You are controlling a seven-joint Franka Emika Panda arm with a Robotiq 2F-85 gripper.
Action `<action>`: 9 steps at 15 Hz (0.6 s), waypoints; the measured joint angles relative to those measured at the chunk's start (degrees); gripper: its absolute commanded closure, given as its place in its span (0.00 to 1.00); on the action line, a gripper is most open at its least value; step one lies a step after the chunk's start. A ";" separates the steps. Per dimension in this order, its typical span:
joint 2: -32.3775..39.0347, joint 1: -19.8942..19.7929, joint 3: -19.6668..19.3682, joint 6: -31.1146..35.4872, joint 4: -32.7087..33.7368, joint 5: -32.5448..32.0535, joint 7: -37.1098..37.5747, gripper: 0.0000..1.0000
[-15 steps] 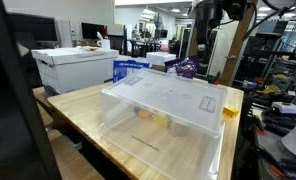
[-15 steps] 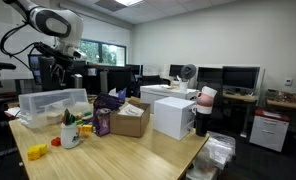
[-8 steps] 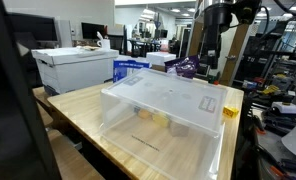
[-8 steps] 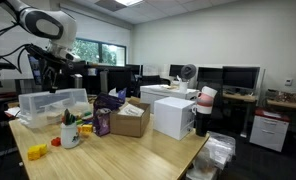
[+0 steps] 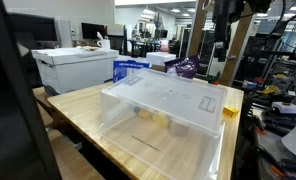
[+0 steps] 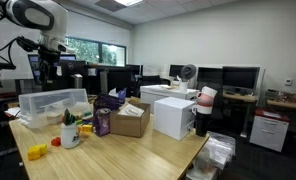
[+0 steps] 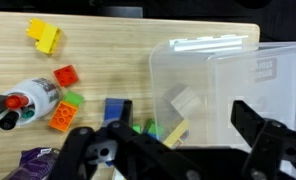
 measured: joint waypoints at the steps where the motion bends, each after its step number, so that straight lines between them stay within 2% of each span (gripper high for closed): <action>1: -0.22 0.01 0.00 -0.03 0.01 0.00 0.00 0.00; 5: 0.13 0.70 0.62 0.24 0.33 -0.42 -0.83 0.00; 9: 0.33 3.06 2.38 0.77 1.75 -1.11 -1.99 0.00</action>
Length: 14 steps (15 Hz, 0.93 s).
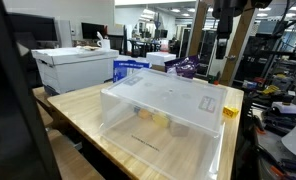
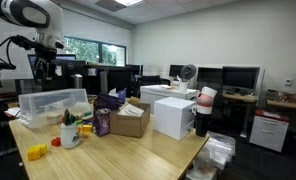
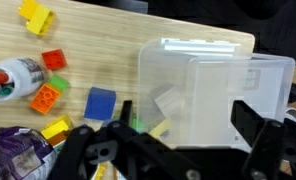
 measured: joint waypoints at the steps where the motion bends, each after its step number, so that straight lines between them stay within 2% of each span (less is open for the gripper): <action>1: 0.01 0.64 0.52 0.20 0.51 -0.09 -0.32 0.00; 7: 1.39 5.14 2.60 5.48 2.73 0.69 -3.11 0.00; 14: 8.66 8.94 2.40 12.69 4.07 5.30 -12.00 0.00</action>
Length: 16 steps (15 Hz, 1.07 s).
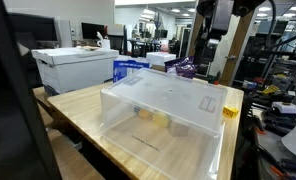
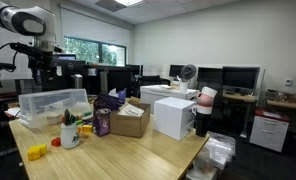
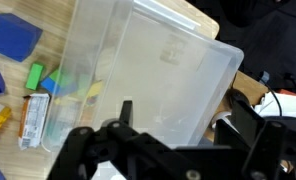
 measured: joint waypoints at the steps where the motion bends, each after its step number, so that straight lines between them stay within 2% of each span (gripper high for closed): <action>1: 1.23 0.16 -0.02 0.27 0.45 0.13 -0.76 0.00; 10: 9.92 -0.89 -0.51 0.77 3.35 -0.99 -2.30 0.00; 16: 12.64 -1.84 -0.02 2.73 3.72 -6.99 3.73 0.00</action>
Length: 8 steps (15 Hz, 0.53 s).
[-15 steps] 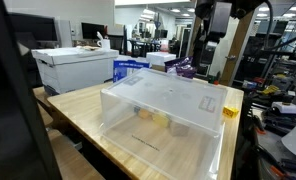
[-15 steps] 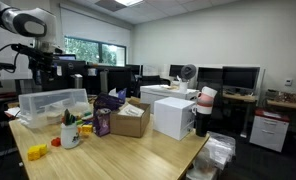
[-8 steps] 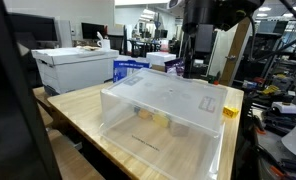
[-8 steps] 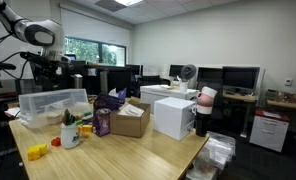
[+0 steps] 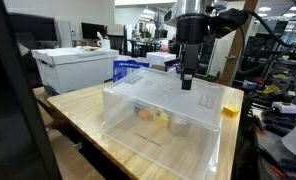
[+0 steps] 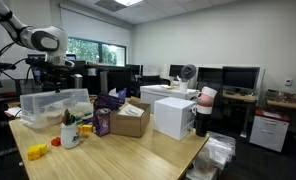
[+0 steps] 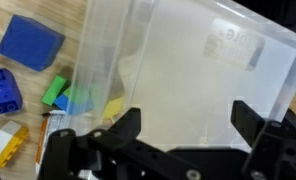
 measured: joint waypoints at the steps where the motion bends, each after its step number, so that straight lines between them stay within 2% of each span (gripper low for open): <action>1: 0.20 -0.14 0.11 0.11 0.01 -1.00 1.25 0.00; 8: 0.94 -0.56 0.25 0.12 0.04 -6.50 9.49 0.00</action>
